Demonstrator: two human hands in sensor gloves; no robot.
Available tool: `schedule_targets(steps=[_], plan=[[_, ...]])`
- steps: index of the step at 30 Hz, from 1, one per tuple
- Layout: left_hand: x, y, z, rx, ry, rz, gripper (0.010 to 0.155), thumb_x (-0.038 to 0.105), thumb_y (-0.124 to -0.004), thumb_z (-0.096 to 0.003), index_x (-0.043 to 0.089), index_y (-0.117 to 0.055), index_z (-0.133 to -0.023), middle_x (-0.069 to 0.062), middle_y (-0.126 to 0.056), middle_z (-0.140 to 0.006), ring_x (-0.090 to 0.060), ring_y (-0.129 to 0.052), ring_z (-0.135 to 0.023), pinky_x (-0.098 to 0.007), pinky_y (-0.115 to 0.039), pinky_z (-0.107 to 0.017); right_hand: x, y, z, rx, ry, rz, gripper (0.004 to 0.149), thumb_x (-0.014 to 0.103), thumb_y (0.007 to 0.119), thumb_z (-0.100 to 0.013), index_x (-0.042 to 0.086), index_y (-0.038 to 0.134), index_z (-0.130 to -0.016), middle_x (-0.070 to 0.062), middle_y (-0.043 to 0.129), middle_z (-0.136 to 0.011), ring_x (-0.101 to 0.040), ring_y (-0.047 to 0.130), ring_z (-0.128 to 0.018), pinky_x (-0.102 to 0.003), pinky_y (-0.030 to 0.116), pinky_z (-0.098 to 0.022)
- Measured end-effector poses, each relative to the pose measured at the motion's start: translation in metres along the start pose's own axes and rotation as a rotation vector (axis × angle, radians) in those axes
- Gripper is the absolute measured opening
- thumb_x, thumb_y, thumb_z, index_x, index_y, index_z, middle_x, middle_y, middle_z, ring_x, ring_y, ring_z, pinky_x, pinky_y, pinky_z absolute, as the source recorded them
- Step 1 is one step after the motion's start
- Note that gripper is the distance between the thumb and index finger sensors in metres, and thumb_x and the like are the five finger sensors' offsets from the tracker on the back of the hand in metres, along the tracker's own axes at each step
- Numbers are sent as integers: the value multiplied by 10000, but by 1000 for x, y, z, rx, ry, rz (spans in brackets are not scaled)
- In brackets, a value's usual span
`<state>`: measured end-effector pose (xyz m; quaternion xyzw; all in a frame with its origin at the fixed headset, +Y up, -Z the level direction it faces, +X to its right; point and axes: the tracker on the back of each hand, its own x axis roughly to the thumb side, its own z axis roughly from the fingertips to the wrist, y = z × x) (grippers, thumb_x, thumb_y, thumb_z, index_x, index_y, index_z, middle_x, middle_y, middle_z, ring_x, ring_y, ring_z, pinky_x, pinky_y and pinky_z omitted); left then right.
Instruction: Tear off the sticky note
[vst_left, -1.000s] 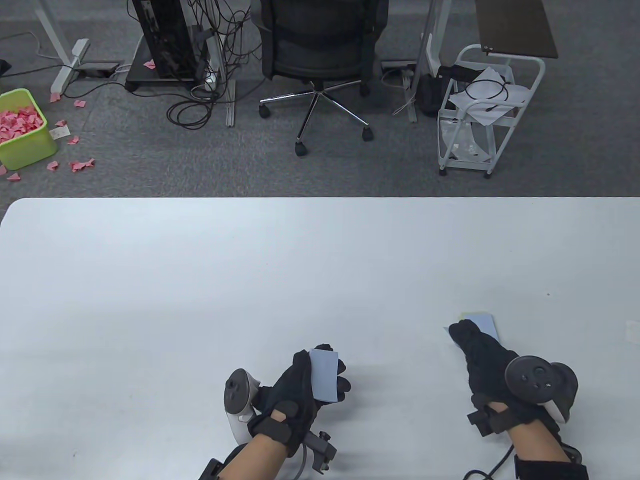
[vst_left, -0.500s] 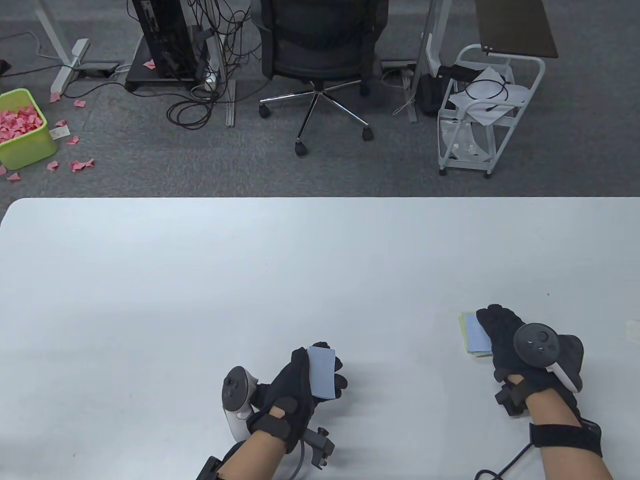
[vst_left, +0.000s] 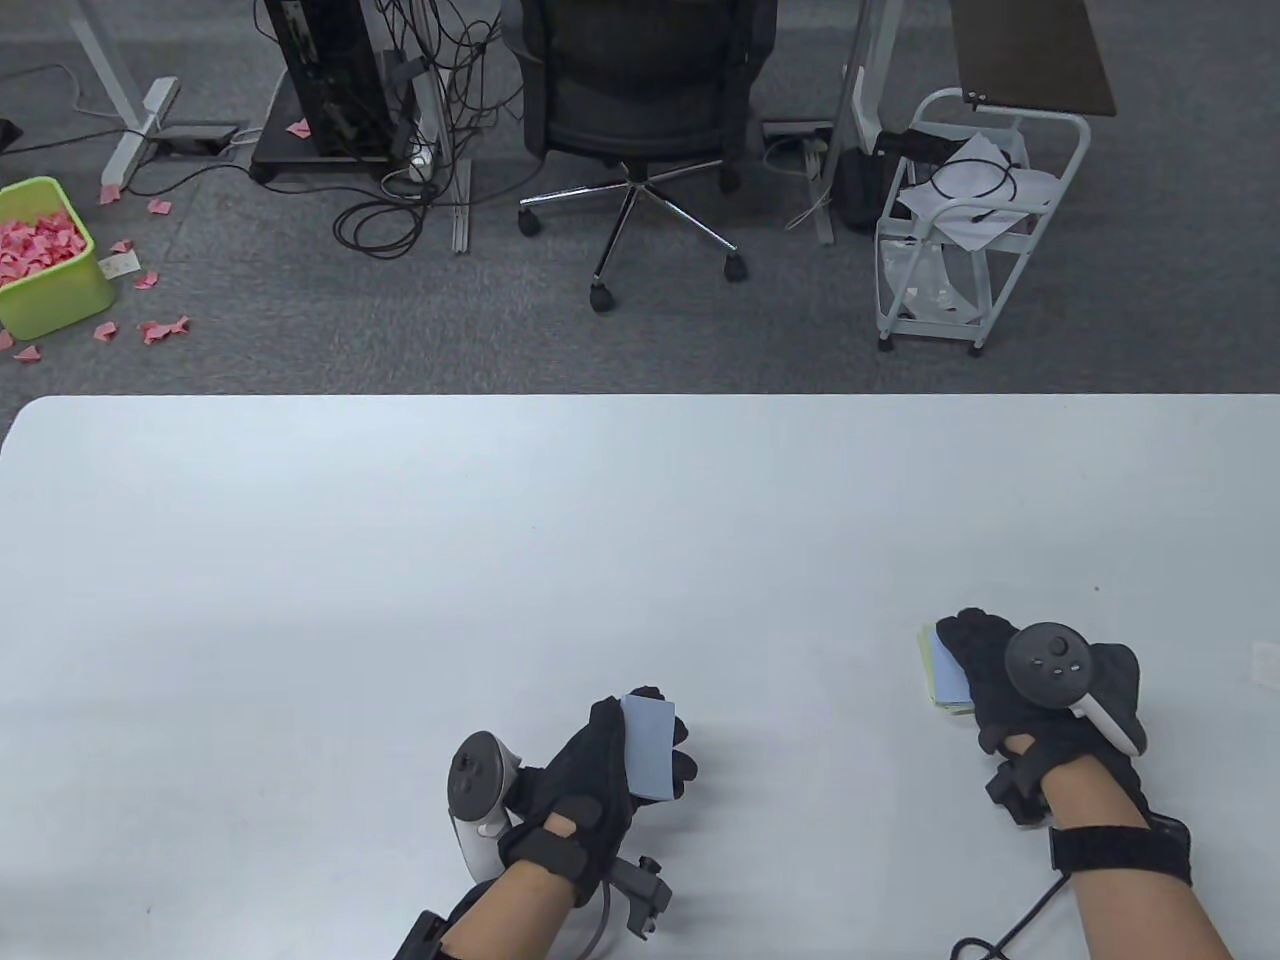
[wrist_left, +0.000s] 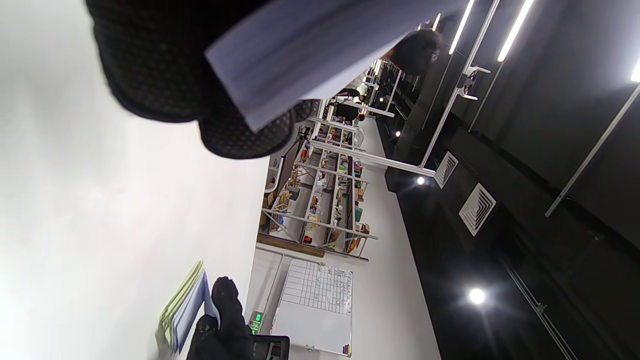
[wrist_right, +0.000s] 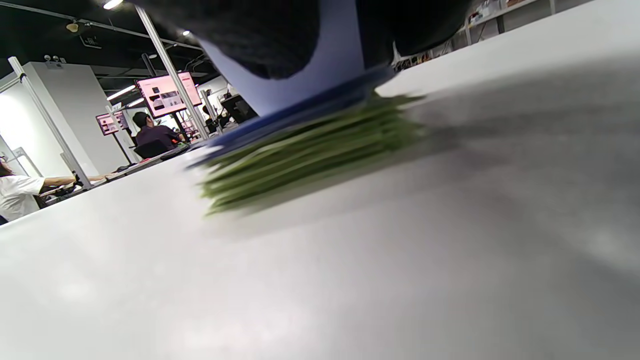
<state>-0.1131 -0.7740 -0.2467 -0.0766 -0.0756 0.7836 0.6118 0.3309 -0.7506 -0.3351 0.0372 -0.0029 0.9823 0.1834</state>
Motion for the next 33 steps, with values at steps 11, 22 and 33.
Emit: schedule_targets(steps=[11,22,33], plan=[[0,-1,0,-9,0,-14,730,500,-519,-654,-77,-595,-1095,-263,-804,-973,-401,-983,-690,-560,-863,-509,2,7,-1,119,8,43,512,325,833,-455,244,687,-940,-11,601,-1038,-306,582,-996,-506,547,-731],[-2,-1,0,-18,-7,-26,732,504,-523,-656,-77,-596,-1096,-261,-803,-975,-401,-981,-690,-561,-860,-511,3,3,5,113,-22,56,829,635,842,-354,280,487,-1014,2,414,-1110,-316,421,-1062,-542,437,-762],[-3,-1,0,-22,-3,-43,732,504,-528,-656,-77,-598,-1095,-264,-803,-973,-404,-979,-690,-563,-858,-509,9,28,-12,330,67,137,758,623,656,-460,279,302,-1036,22,167,-1107,-277,136,-1054,-521,276,-783]])
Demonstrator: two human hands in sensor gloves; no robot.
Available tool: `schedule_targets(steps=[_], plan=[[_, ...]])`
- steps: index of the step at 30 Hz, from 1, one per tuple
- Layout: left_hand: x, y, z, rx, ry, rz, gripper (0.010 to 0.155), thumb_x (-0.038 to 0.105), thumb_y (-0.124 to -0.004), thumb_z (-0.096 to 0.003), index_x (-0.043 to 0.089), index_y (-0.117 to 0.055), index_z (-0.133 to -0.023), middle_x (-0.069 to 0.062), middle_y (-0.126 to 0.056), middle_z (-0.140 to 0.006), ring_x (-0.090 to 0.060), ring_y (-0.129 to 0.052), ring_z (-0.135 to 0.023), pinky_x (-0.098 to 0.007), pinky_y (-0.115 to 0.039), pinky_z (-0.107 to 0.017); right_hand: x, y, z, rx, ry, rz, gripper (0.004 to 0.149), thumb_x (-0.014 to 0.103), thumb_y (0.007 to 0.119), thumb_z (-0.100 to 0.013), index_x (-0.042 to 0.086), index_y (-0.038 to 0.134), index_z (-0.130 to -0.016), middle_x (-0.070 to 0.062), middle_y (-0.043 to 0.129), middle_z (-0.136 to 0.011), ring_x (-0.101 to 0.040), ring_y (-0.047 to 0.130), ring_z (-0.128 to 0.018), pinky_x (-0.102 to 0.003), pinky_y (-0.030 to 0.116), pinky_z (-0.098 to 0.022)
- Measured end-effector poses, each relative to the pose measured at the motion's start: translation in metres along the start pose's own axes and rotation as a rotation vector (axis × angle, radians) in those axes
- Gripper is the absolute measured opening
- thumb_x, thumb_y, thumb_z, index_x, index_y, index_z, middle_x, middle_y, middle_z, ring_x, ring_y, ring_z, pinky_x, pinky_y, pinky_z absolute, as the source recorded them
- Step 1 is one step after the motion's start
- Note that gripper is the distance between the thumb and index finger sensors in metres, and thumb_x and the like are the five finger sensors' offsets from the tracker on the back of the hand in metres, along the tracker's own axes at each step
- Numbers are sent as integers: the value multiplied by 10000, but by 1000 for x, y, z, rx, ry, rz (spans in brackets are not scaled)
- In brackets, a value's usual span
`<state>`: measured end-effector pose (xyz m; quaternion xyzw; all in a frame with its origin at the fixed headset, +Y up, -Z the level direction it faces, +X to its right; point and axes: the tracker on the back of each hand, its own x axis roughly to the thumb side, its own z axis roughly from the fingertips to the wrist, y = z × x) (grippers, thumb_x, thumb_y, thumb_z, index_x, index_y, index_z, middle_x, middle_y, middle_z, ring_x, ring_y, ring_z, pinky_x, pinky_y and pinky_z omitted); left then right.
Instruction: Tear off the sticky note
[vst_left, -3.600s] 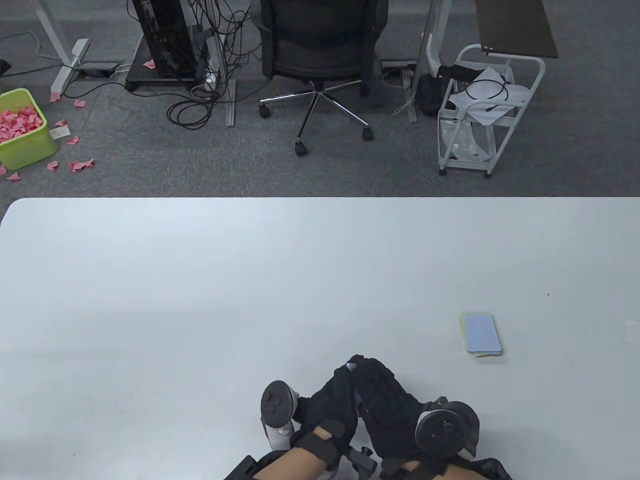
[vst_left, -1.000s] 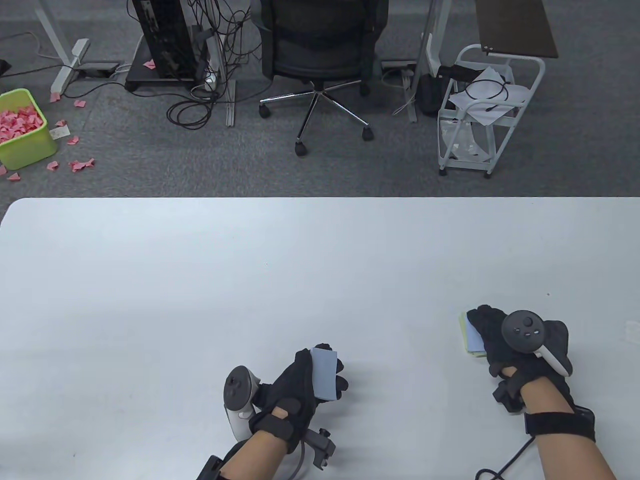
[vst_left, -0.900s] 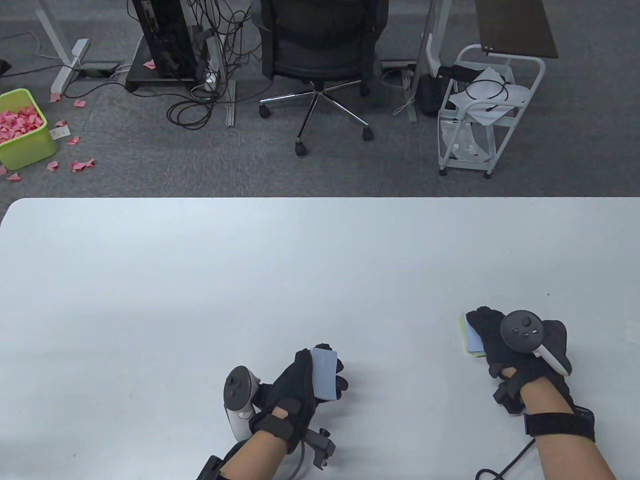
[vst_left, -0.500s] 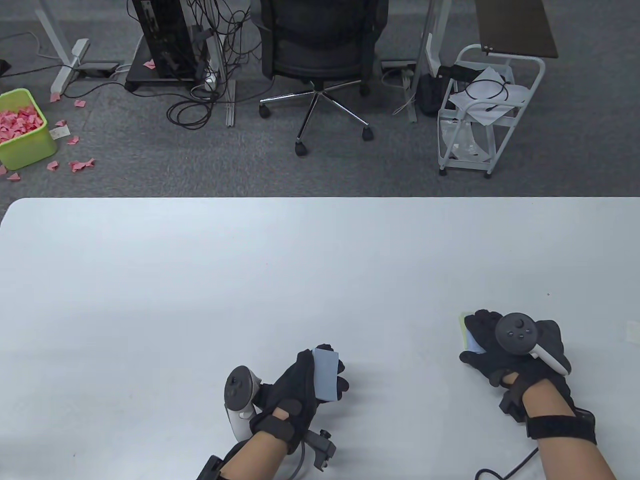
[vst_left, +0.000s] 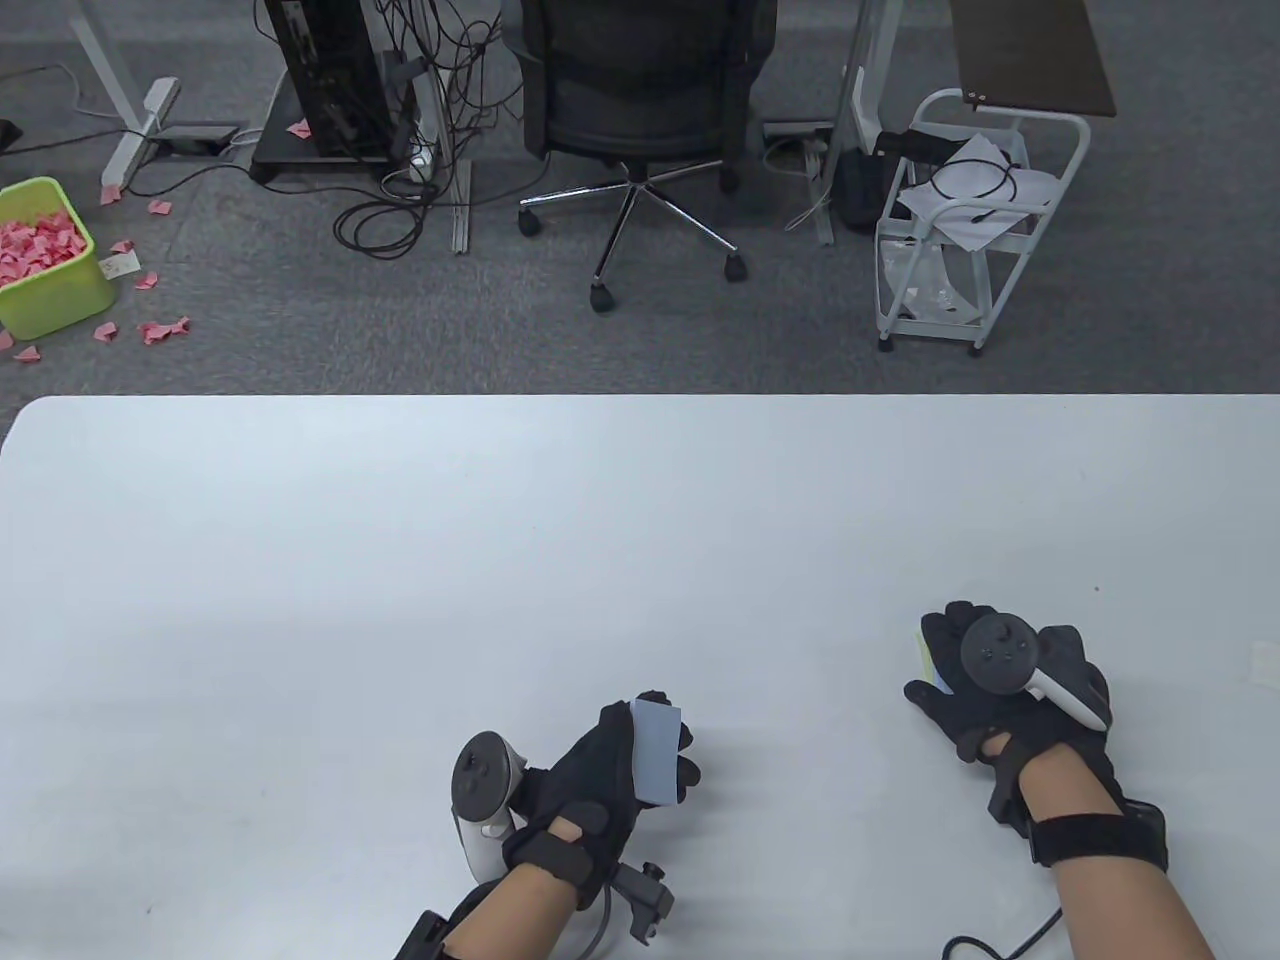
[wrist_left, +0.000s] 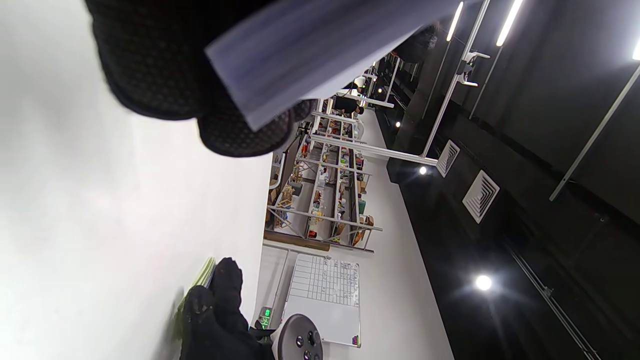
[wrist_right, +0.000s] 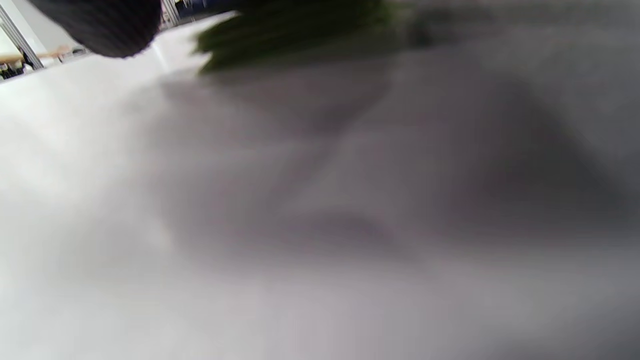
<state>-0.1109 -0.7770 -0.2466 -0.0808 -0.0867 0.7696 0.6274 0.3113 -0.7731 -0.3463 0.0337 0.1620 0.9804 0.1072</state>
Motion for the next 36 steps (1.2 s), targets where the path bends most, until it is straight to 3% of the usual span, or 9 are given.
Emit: schedule_targets(steps=[4,10,24,29,32,36], plan=[[0,1,0,4,4,-2,732,505,-526,-656,-77,-597,-1095,-263,-802,-974,-401,-979,-691,-561,-858,-512,-3,11,-3,119,35,-5,775,645,569,-480,331,78,-990,81,-66,-1042,-225,-85,-995,-476,140,-779],[-3,1,0,8,22,1,733,505,-525,-656,-79,-598,-1095,-264,-800,-975,-405,-977,-691,-563,-856,-512,-1,19,-4,181,73,41,740,648,435,-459,365,-64,-927,114,-215,-967,-193,-213,-941,-446,40,-765],[-1,8,-1,27,16,-2,733,506,-525,-657,-77,-598,-1095,-264,-798,-977,-404,-976,-694,-562,-854,-514,5,18,-2,133,90,131,737,664,417,-450,353,-20,-957,92,-143,-1024,-217,-128,-998,-453,120,-800],[-1,9,-1,31,21,-6,734,506,-526,-657,-79,-598,-1095,-266,-798,-976,-405,-975,-694,-564,-853,-514,-3,17,-3,159,72,36,747,678,448,-474,373,-34,-955,116,-153,-1023,-193,-148,-996,-428,80,-790],[-1,9,-1,30,25,0,733,505,-527,-657,-79,-598,-1095,-268,-797,-976,-408,-975,-692,-566,-852,-514,-11,17,-4,171,52,-79,769,674,523,-496,389,-16,-965,145,-152,-1026,-165,-161,-995,-389,33,-774],[0,7,-1,21,19,-10,733,506,-526,-658,-78,-599,-1095,-264,-797,-977,-405,-974,-695,-563,-853,-514,-9,19,-4,188,76,-49,766,680,500,-481,404,-43,-945,162,-187,-1001,-151,-196,-975,-382,10,-768]])
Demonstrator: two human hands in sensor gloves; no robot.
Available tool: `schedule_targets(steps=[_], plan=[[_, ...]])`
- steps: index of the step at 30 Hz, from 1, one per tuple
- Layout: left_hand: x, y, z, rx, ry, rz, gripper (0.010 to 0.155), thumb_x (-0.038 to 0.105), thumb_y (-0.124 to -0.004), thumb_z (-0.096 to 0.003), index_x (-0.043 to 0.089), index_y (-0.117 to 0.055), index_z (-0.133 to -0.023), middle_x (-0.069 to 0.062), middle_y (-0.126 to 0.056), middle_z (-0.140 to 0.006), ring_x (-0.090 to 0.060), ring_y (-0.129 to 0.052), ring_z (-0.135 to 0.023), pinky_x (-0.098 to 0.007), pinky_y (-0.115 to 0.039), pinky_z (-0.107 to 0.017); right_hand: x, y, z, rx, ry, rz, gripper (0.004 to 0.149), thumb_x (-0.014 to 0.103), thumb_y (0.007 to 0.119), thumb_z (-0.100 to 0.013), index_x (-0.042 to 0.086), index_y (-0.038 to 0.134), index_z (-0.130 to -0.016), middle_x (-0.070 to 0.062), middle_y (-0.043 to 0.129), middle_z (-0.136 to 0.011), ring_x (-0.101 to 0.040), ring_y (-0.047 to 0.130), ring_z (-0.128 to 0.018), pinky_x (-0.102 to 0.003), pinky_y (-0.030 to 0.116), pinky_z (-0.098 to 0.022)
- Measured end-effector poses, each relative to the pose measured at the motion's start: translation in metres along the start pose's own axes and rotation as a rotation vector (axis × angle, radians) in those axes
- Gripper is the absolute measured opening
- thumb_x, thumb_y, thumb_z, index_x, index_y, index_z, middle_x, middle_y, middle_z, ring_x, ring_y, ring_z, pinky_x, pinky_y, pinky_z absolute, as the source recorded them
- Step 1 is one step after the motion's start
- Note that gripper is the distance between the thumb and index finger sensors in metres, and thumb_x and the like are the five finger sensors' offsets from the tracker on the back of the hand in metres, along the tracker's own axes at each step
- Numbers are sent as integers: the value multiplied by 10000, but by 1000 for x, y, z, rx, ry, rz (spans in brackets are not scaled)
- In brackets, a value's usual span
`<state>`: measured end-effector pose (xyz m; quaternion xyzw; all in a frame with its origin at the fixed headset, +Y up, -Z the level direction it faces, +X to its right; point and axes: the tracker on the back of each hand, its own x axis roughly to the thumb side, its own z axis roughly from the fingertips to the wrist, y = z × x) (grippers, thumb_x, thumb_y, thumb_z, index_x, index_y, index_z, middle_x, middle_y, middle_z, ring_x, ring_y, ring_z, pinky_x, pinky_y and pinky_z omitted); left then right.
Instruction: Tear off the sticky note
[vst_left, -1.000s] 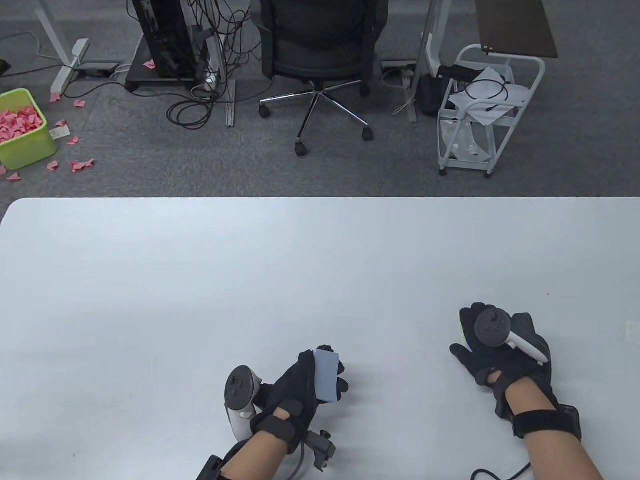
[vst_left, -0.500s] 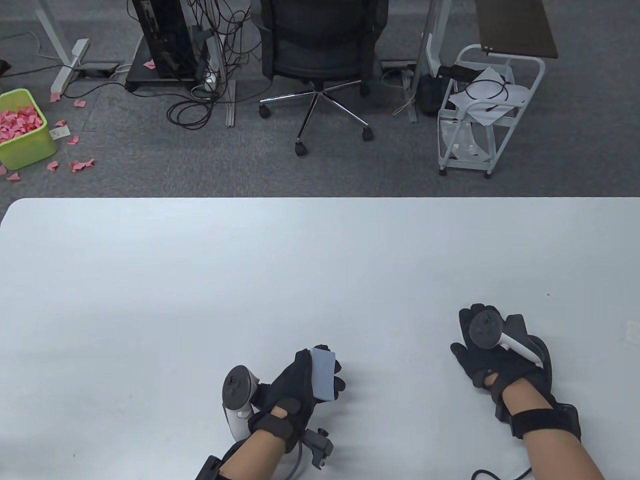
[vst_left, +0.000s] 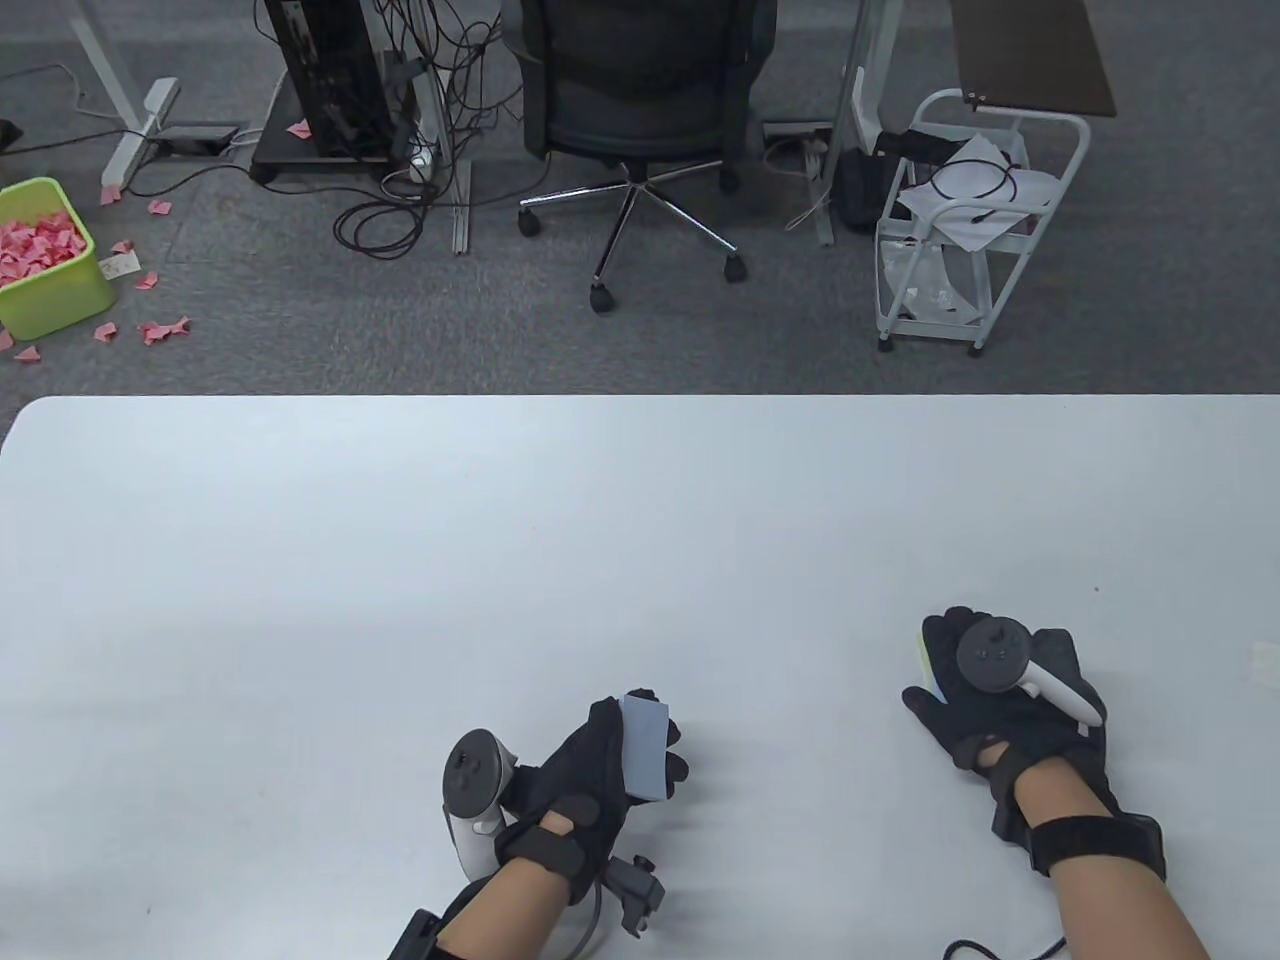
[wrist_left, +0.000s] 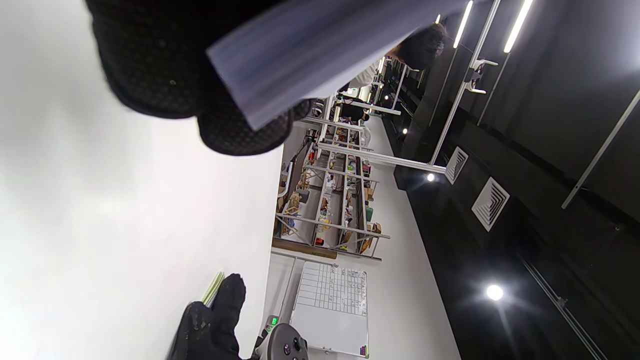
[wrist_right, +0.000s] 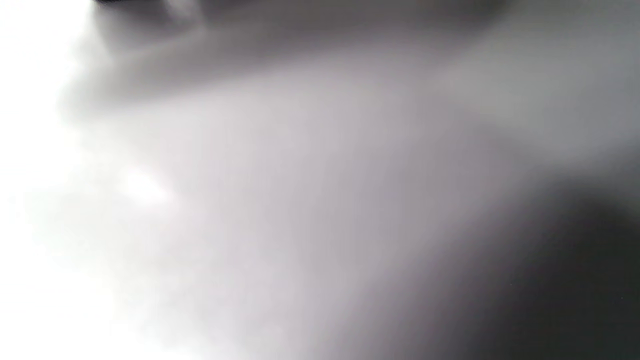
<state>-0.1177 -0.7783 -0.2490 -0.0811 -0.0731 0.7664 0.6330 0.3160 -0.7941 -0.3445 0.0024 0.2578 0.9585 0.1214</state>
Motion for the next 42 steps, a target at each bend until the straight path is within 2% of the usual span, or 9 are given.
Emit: schedule_targets(steps=[8,12,16,19,26,32,36,39,42], plan=[[1,-3,0,0,-4,12,733,508,-529,-657,-75,-598,-1096,-264,-797,-977,-405,-974,-695,-564,-853,-514,7,-6,8,-106,-11,22,808,673,592,-451,358,72,-983,104,-75,-1039,-205,-86,-1001,-468,131,-779],[1,-1,-1,10,-2,9,734,508,-529,-658,-76,-598,-1096,-266,-796,-978,-405,-973,-696,-565,-852,-514,20,-15,34,-329,-123,2,821,673,659,-415,328,214,-1012,58,83,-1085,-251,74,-1036,-487,253,-770],[-2,1,-4,14,16,21,735,510,-527,-660,-75,-592,-1100,-267,-788,-984,-408,-968,-701,-565,-849,-518,45,-19,63,-410,-229,6,797,658,687,-426,327,282,-1027,35,164,-1113,-285,161,-1059,-498,301,-773],[-6,1,-4,12,45,65,736,511,-527,-661,-73,-586,-1105,-269,-779,-991,-410,-962,-708,-567,-846,-522,65,-16,81,-490,-321,-29,744,629,735,-420,316,427,-1020,15,325,-1122,-316,324,-1064,-506,391,-765],[-10,-1,-3,-8,72,88,737,511,-523,-662,-73,-583,-1108,-272,-773,-994,-414,-956,-717,-568,-844,-526,103,0,106,-540,-463,-62,727,618,748,-421,304,467,-1013,12,382,-1117,-315,388,-1059,-501,436,-759],[-18,-2,-4,-60,140,167,783,546,-501,-668,-88,-544,-1125,-298,-731,-1015,-431,-926,-748,-572,-827,-545,115,8,118,-547,-544,-15,721,621,744,-423,301,477,-1012,12,383,-1117,-315,393,-1059,-499,446,-757],[-19,-3,-6,-117,154,159,880,616,-603,-675,-109,-456,-1151,-336,-649,-1051,-491,-863,-792,-608,-790,-567,117,10,122,-535,-579,-14,718,621,744,-424,301,481,-1012,7,390,-1117,-319,405,-1057,-499,458,-755],[-18,-3,-7,-110,212,45,800,535,-630,-688,-101,-467,-1144,-328,-650,-1049,-496,-877,-787,-598,-822,-549,117,10,123,-526,-590,-23,706,618,745,-426,308,495,-1009,5,392,-1117,-321,406,-1056,-499,460,-754],[-20,-4,-7,-56,235,-40,686,449,-641,-678,-94,-603,-1095,-316,-731,-1001,-502,-906,-753,-601,-841,-517,115,8,125,-529,-603,-39,709,620,742,-427,304,492,-1011,6,393,-1117,-322,408,-1056,-499,462,-754]])
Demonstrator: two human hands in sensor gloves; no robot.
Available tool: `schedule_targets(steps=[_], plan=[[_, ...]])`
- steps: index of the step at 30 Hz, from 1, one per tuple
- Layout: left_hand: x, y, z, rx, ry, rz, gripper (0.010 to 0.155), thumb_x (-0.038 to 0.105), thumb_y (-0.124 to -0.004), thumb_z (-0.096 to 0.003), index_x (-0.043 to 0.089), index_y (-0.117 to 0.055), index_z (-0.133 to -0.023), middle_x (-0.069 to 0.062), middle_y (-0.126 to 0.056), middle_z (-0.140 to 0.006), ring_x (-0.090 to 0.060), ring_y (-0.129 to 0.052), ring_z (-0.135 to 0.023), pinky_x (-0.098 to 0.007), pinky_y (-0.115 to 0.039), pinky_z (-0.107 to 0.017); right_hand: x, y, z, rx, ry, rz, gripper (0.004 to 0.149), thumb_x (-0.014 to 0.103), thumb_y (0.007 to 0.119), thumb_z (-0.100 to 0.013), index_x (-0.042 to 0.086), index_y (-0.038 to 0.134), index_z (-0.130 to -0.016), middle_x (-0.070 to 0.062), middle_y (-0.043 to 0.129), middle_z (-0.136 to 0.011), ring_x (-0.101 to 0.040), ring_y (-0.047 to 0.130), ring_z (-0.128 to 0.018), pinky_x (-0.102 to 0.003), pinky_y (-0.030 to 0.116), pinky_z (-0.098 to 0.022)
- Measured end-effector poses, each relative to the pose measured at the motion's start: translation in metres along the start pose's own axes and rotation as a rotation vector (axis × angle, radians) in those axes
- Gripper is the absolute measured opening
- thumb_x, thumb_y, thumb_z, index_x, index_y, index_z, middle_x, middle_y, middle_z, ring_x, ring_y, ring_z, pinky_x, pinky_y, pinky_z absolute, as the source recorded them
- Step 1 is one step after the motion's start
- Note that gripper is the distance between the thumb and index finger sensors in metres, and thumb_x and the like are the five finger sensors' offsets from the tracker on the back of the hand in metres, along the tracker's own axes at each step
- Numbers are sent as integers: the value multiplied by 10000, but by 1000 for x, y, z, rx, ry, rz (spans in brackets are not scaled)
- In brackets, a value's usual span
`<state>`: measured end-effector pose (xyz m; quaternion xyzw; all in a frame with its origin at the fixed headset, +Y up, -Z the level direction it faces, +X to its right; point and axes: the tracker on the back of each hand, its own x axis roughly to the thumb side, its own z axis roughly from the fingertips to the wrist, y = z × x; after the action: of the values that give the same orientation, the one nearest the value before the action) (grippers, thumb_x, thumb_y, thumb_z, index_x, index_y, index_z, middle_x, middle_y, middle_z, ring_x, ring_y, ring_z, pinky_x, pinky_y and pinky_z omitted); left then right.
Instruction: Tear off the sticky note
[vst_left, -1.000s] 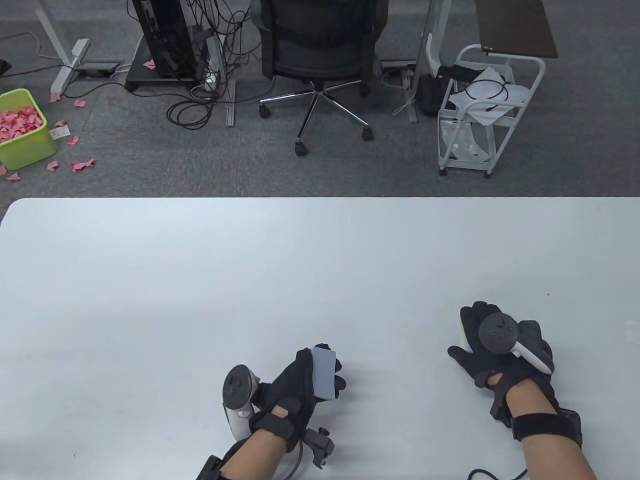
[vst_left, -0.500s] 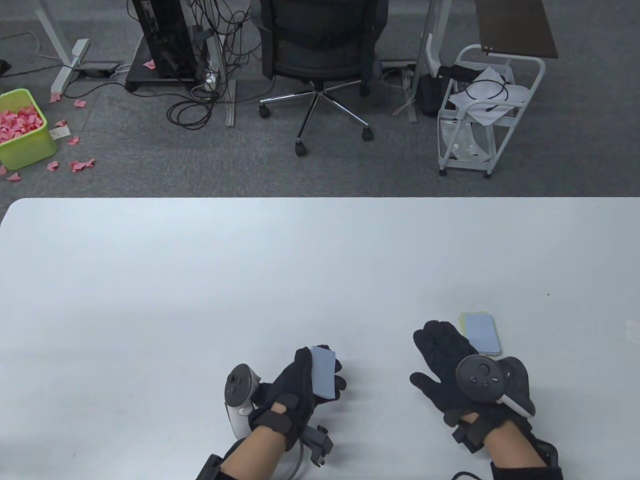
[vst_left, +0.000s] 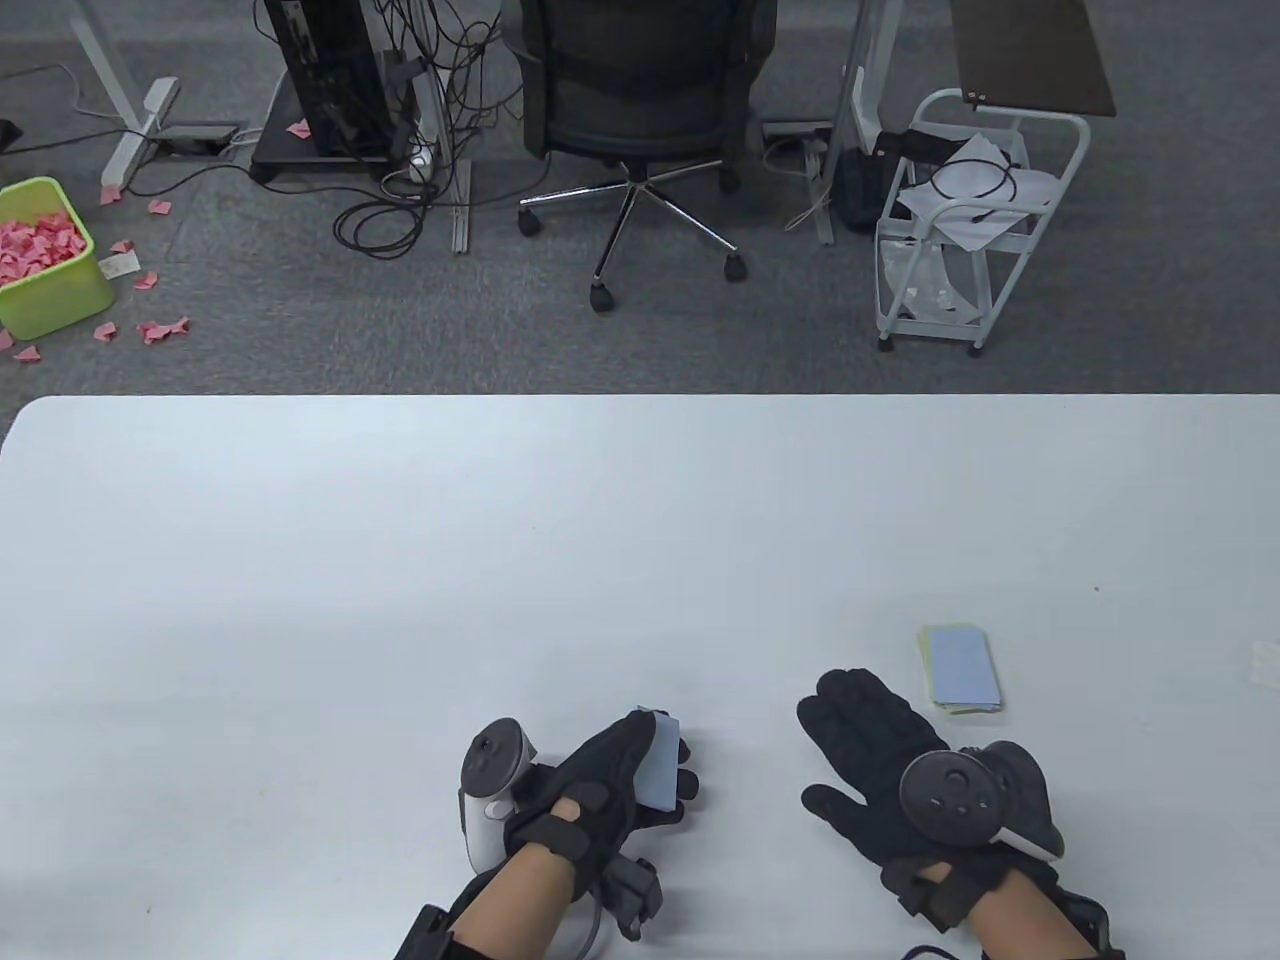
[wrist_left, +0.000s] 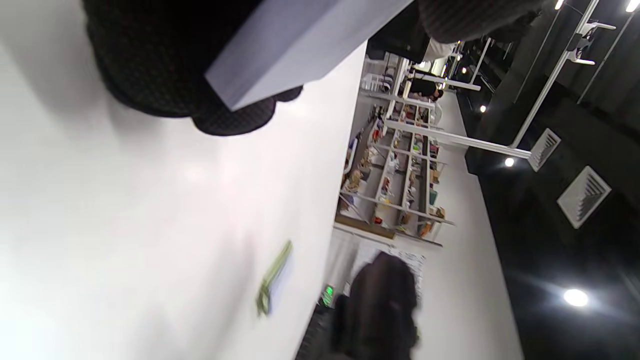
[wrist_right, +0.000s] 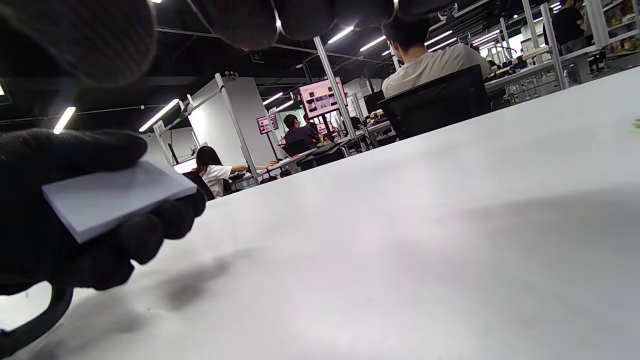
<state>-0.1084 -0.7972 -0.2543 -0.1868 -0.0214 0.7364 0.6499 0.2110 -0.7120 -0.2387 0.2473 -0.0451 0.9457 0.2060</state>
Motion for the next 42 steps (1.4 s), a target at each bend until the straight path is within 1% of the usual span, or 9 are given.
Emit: schedule_targets(steps=[4,10,18,23,30,33,37,38,42], plan=[[6,-2,-2,45,30,-232,586,441,-654,-670,-8,-726,-1039,-233,-795,-963,-498,-858,-771,-610,-783,-544,-4,-2,2,8,17,-45,707,619,740,-429,306,490,-1012,3,388,-1118,-325,404,-1055,-501,461,-753],[21,-4,-9,117,63,-664,572,483,-662,-658,22,-817,-959,-106,-910,-759,-297,-973,-527,-465,-868,-397,-10,-5,4,11,32,-76,703,616,737,-432,300,495,-1012,-1,390,-1118,-334,407,-1052,-500,465,-752],[30,-13,-23,248,99,-866,625,471,-654,-657,-57,-794,-960,-52,-922,-665,-227,-977,-418,-414,-879,-320,-13,-7,5,11,42,-111,701,612,733,-436,299,490,-1014,-3,383,-1119,-336,404,-1052,-501,465,-752],[36,-27,-27,231,52,-1125,642,459,-618,-653,-67,-773,-988,-77,-930,-667,-251,-974,-404,-419,-869,-299,-12,-7,5,16,31,-108,696,612,730,-438,300,493,-1013,-3,387,-1118,-337,407,-1051,-501,468,-750],[42,-32,-22,221,27,-1355,701,487,-590,-646,-60,-656,-1080,-134,-883,-770,-293,-945,-491,-452,-850,-364,-9,-7,5,18,17,-101,697,612,728,-439,300,490,-1014,-3,387,-1118,-340,409,-1050,-502,470,-750],[47,-25,-15,213,1,-1459,729,517,-586,-644,-45,-625,-1106,-215,-844,-858,-363,-931,-565,-483,-844,-407,-9,-7,5,24,20,-99,696,612,729,-439,300,491,-1014,-4,388,-1119,-340,409,-1052,-504,470,-750],[53,-15,-2,174,-17,-1473,810,563,-576,-639,-74,-525,-1136,-340,-701,-989,-521,-834,-726,-546,-795,-488,-9,-5,5,44,27,-95,680,586,734,-446,300,493,-1013,-3,388,-1118,-340,409,-1051,-505,469,-750],[55,-12,1,112,-55,-1462,818,568,-584,-639,-70,-506,-1144,-363,-647,-1023,-558,-789,-767,-553,-777,-508,-9,-5,4,47,27,-89,677,583,735,-447,300,494,-1013,-2,387,-1119,-339,409,-1051,-506,469,-750],[65,-9,17,43,-258,-1506,827,591,-642,-625,-23,-506,-1162,-353,-551,-1099,-598,-692,-859,-617,-717,-563,-7,-3,4,53,24,-73,680,573,750,-444,298,497,-1012,-1,396,-1117,-343,413,-1051,-508,472,-749]])
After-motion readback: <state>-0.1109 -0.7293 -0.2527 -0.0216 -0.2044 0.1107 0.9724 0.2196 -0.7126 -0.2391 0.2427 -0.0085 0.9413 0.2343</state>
